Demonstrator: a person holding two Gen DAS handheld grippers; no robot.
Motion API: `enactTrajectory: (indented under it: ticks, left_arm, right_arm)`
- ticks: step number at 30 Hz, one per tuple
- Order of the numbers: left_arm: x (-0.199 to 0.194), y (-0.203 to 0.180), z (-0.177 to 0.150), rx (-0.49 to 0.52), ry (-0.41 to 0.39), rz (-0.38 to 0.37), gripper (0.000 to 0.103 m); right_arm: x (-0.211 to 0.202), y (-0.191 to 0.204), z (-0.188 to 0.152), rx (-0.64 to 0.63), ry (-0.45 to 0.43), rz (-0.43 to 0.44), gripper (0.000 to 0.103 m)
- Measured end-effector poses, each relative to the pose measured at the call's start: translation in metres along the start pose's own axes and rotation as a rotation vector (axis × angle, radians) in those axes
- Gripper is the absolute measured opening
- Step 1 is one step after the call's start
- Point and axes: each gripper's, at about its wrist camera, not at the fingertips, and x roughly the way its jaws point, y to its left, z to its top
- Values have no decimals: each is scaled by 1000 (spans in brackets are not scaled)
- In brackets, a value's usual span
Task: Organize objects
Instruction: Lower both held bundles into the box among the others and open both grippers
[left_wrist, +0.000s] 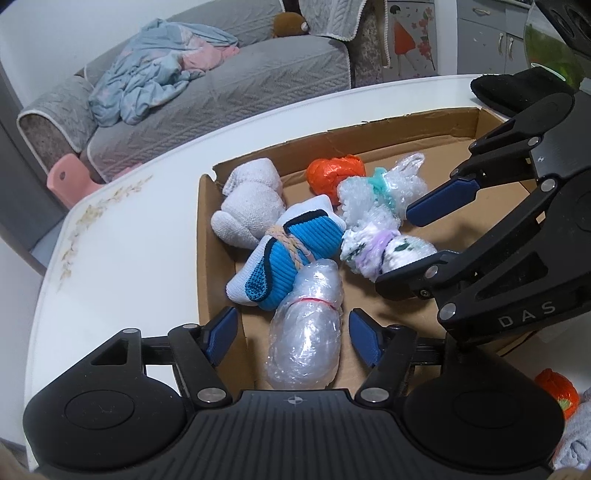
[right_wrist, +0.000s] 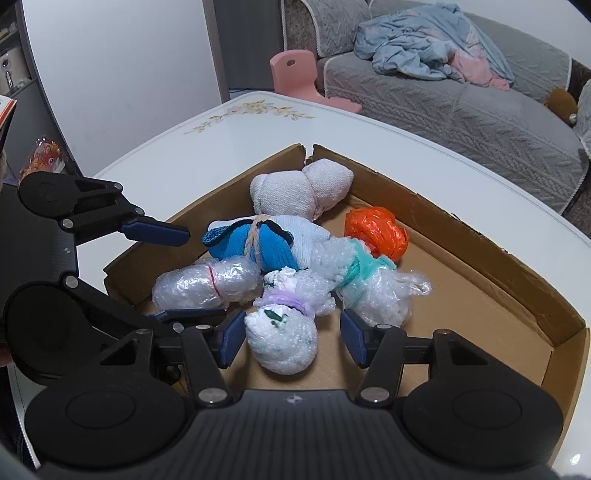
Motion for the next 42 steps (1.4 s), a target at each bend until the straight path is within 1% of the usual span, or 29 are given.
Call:
enactTrajectory:
  ticks: [6,10,12,14,15,18,20,22,23,25,28,30,33,39,42]
  left_arm:
    - [-6,3,1,-4,-7,-6,74]
    - [-10,4,2,-10,-12,-9,76]
    - [-13,5,2,-27,-16,-5,79]
    - [-15,6,2,-44,-19,11,86]
    - [-16,7,2,-53,-24,17,87]
    - [-19,10,0,-76,-27,8,87]
    - [-21,11,-1,-88,-28,5,88]
    - [-22,12,-2,-99,-25,11,88]
    - [-22,13,-3,-107,-22,8,88]
    - [-22,17,-5,-134,-15,3,88]
    - [-22,27,-6,-193,-5,-1,88]
    - [-22,34,-6,-233,-1,-5,88]
    - [-24,40,-7,-264,-3,9,88]
    - [-30,42,-8,-279,-12,10,88]
    - [-34,41,-9,-279,-19,11,88]
  right_arm:
    - [-4,4,4,-9,-6,-2,54]
    - [-6,5,6,-14,-9,-11,57]
    - [-8,6,7,-15,-13,-18,58]
    - [-10,6,8,-15,-17,-20,59]
    - [-11,5,9,-13,-20,-22,59]
    - [-13,6,10,-15,-29,-29,61]
    - [-14,6,11,-15,-32,-37,65]
    - [-14,6,10,-13,-34,-43,66]
    - [-15,6,10,-11,-36,-47,68]
    - [-15,6,10,-5,-38,-55,70]
    - [-16,5,9,1,-40,-63,77]
    - [-17,6,8,-1,-38,-65,77]
    - [-18,9,9,-9,-39,-64,77]
    - [-22,14,9,-15,-47,-62,78]
    - [-25,16,7,-14,-50,-66,80]
